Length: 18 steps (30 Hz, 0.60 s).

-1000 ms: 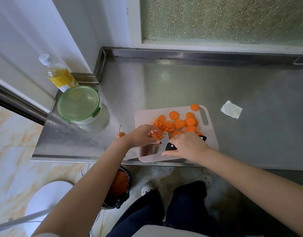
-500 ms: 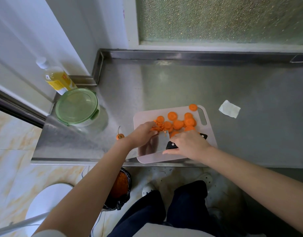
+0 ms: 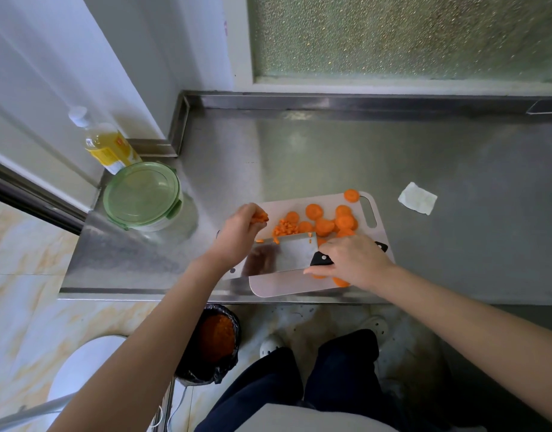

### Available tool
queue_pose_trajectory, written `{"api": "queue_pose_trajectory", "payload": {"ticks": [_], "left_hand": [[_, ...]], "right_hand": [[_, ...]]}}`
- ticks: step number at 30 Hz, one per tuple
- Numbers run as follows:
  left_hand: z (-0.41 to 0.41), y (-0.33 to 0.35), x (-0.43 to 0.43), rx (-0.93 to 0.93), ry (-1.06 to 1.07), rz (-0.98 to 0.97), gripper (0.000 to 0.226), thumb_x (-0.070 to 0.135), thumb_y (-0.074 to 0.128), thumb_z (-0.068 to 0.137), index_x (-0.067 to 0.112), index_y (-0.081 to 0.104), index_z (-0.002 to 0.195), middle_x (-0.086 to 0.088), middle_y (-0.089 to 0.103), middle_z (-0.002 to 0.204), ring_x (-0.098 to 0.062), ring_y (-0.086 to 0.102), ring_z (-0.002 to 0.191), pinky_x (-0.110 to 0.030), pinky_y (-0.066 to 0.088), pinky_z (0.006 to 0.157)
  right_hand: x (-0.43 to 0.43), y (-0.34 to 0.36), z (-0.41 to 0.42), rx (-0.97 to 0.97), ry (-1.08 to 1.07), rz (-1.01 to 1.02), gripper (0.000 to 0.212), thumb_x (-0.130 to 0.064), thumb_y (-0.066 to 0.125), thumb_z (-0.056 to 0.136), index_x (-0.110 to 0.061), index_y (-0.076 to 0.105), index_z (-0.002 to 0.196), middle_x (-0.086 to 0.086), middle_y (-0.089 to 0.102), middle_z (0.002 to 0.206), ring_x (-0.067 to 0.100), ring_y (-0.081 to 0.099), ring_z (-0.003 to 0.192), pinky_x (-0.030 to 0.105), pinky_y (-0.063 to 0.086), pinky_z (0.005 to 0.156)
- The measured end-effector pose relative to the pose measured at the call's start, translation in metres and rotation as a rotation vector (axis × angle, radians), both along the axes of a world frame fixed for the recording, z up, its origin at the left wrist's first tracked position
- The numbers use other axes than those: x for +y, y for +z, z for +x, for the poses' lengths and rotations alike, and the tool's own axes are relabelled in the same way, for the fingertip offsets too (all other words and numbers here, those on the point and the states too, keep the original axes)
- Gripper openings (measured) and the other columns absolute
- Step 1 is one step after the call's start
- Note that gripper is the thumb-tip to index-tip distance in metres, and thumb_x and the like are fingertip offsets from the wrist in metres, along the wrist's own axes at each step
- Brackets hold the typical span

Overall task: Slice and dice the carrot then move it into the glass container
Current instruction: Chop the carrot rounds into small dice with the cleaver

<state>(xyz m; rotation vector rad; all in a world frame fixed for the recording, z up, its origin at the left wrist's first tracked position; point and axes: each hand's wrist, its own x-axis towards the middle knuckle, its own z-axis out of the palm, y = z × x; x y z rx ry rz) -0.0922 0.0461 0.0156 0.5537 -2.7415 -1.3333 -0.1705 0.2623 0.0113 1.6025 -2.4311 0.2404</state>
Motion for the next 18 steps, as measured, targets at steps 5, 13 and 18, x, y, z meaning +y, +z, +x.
{"api": "queue_pose_trajectory", "payload": {"ticks": [5, 13, 18], "left_hand": [[0.002, -0.003, 0.004, -0.197, -0.122, -0.026, 0.025, -0.005, 0.043, 0.091, -0.002, 0.054, 0.114, -0.012, 0.057, 0.114, -0.026, 0.052, 0.106, -0.013, 0.03, 0.073], [0.0, -0.003, -0.007, -0.464, -0.298, 0.062, 0.041, 0.027, 0.07, 0.082, 0.014, 0.053, 0.117, -0.003, 0.055, 0.106, -0.021, 0.053, 0.098, -0.029, 0.042, 0.083], [-0.004, -0.009, -0.01, -0.441, -0.333, 0.047, 0.027, 0.021, 0.068, 0.084, 0.014, 0.062, 0.109, -0.003, 0.061, 0.106, -0.02, 0.056, 0.098, -0.026, 0.042, 0.079]], "right_hand": [[-0.003, -0.002, 0.001, 0.001, 0.015, 0.017, 0.056, -0.067, 0.039, 0.074, -0.02, 0.041, 0.043, -0.002, 0.045, 0.039, 0.019, 0.045, 0.036, 0.022, 0.035, 0.04], [0.004, -0.001, 0.005, -0.031, 0.048, 0.047, 0.056, -0.068, 0.038, 0.077, -0.023, 0.035, 0.045, -0.006, 0.043, 0.04, 0.016, 0.043, 0.035, 0.02, 0.018, 0.042], [0.003, 0.007, 0.005, -0.072, 0.058, 0.098, 0.056, -0.068, 0.037, 0.078, -0.022, 0.032, 0.046, -0.006, 0.042, 0.039, 0.014, 0.04, 0.033, 0.019, 0.008, 0.04]]}}
